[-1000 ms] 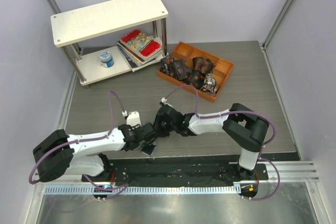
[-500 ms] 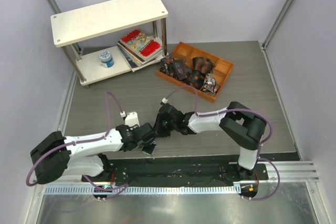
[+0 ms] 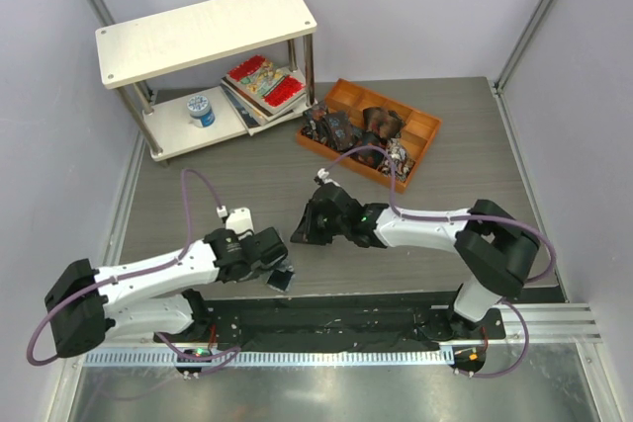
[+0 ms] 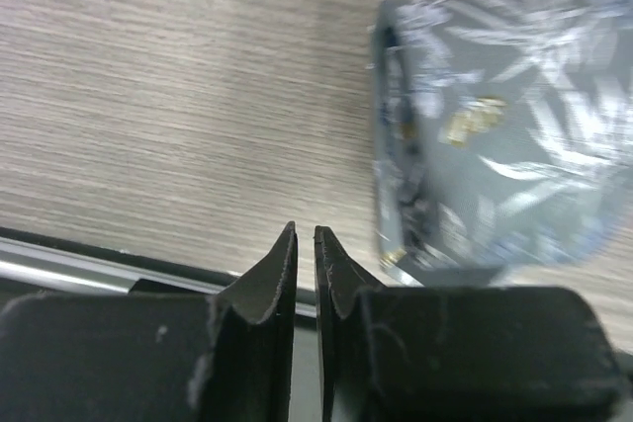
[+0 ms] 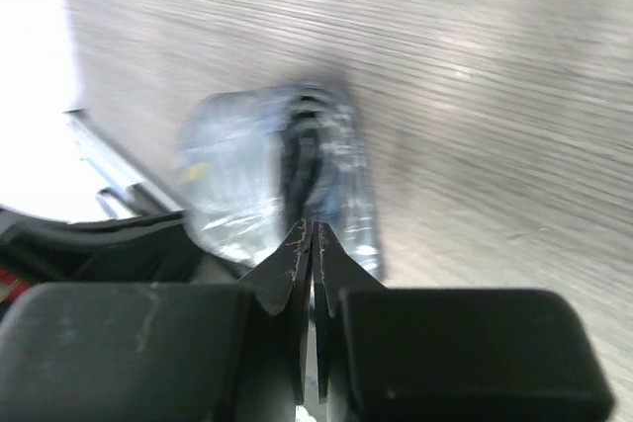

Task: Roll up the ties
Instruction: Roll the tie at the center of the board.

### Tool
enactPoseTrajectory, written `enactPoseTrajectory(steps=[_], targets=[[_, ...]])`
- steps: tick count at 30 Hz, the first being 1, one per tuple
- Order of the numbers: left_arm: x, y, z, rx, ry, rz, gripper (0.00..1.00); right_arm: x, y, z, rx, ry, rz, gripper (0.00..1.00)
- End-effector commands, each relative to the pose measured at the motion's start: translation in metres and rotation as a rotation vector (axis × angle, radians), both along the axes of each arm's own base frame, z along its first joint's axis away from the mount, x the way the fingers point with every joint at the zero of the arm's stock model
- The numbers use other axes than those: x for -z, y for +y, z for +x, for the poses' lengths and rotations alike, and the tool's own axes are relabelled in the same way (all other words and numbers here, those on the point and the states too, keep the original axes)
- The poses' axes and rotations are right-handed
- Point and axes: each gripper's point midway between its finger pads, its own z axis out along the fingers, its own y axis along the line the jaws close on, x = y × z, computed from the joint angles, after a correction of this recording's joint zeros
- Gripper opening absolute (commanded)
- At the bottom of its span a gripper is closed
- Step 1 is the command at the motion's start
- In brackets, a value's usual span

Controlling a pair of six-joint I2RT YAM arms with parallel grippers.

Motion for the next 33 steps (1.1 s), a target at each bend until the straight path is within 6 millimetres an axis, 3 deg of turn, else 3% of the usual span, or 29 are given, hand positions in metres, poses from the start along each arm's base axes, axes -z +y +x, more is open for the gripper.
enactPoseTrajectory(steps=[1, 4, 7, 8, 10, 11, 15, 18, 22, 27, 33], targets=[[-0.031, 0.0, 0.007, 0.0, -0.054, -0.026, 0.12, -0.061, 0.014, 0.004, -0.043, -0.158, 0.163, 0.09], [-0.041, -0.004, 0.01, 0.0, -0.08, -0.061, 0.15, -0.071, 0.016, 0.005, -0.052, -0.192, 0.174, 0.09], [-0.05, -0.007, 0.014, 0.0, -0.111, -0.094, 0.29, -0.081, 0.03, -0.001, -0.113, -0.197, 0.246, 0.09], [-0.053, -0.008, 0.016, 0.001, -0.121, -0.104, 0.32, -0.075, 0.036, -0.004, -0.136, -0.181, 0.248, 0.09], [-0.058, -0.013, 0.02, 0.001, -0.15, -0.139, 0.4, -0.079, 0.051, -0.007, -0.183, -0.178, 0.279, 0.08], [-0.063, -0.015, 0.022, 0.0, -0.17, -0.163, 0.41, -0.066, 0.057, -0.008, -0.196, -0.157, 0.257, 0.07], [-0.073, -0.02, 0.03, -0.003, -0.227, -0.21, 0.5, -0.044, 0.069, -0.011, -0.208, -0.101, 0.226, 0.04], [-0.075, -0.023, 0.035, -0.007, -0.257, -0.219, 0.56, -0.019, 0.061, -0.013, -0.182, -0.046, 0.157, 0.03], [-0.063, -0.023, 0.046, -0.012, -0.256, -0.193, 0.65, 0.006, 0.049, -0.016, -0.142, 0.006, 0.091, 0.03], [-0.037, -0.033, 0.06, -0.038, -0.181, -0.26, 0.61, 0.02, 0.048, -0.019, -0.139, 0.041, 0.064, 0.02], [-0.011, -0.027, 0.057, -0.084, -0.138, -0.3, 0.55, 0.033, 0.046, -0.02, -0.133, 0.076, 0.032, 0.01]])
